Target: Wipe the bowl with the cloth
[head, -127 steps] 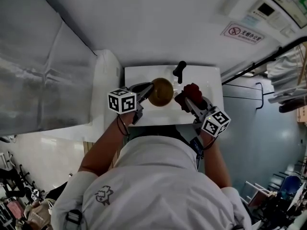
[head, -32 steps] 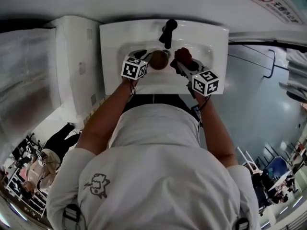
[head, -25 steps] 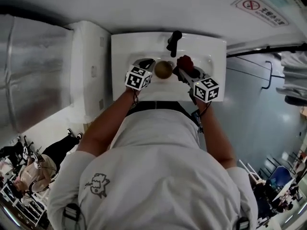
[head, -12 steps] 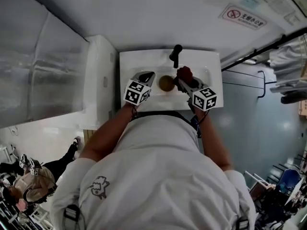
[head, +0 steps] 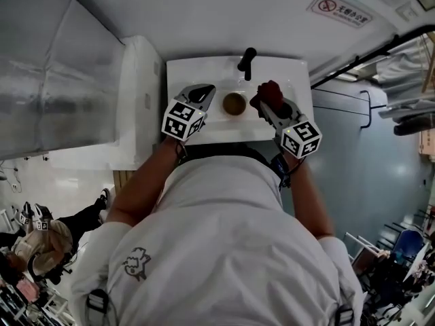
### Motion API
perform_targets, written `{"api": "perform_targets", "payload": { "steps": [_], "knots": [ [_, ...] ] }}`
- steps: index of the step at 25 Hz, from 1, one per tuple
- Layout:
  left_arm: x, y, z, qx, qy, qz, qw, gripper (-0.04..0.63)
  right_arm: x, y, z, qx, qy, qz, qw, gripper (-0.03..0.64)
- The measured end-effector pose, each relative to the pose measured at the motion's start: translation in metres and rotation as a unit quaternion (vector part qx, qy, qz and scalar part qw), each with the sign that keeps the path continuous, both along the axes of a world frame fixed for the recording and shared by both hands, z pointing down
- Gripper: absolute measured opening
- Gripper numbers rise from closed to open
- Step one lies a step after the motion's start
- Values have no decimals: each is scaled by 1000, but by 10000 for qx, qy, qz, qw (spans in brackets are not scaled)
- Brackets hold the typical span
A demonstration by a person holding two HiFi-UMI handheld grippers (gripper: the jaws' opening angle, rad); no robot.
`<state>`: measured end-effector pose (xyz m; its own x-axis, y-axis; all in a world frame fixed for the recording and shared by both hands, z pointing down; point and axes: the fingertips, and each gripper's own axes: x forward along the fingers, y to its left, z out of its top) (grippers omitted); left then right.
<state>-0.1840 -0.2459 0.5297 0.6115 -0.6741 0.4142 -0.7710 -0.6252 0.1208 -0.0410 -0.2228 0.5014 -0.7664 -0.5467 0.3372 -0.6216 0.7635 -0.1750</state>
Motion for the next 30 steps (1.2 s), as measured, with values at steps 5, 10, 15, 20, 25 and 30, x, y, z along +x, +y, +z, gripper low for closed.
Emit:
{"api": "perform_targets", "payload": {
  "steps": [5, 10, 15, 20, 25, 30],
  "knots": [
    [12, 14, -34, 264, 216, -17, 9994, 12, 15, 19, -15, 149, -40, -162, 9998, 103],
    [43, 31, -57, 390, 302, -74, 9988, 13, 39, 31, -24, 123, -158, -327, 9993, 103],
    [90, 54, -60, 428, 406, -162, 9981, 13, 80, 51, -19, 24, -156, -536, 9984, 103],
    [125, 73, -43, 326, 378, -439, 9978, 13, 117, 71, -12, -92, -190, -865, 9960, 103],
    [143, 112, -37, 328, 301, -814, 9957, 13, 141, 100, 1, -167, -204, -1200, 9924, 103],
    [153, 140, -34, 367, 61, -1034, 9939, 13, 150, 119, 9, -224, -269, -1524, 9877, 103]
  ]
}}
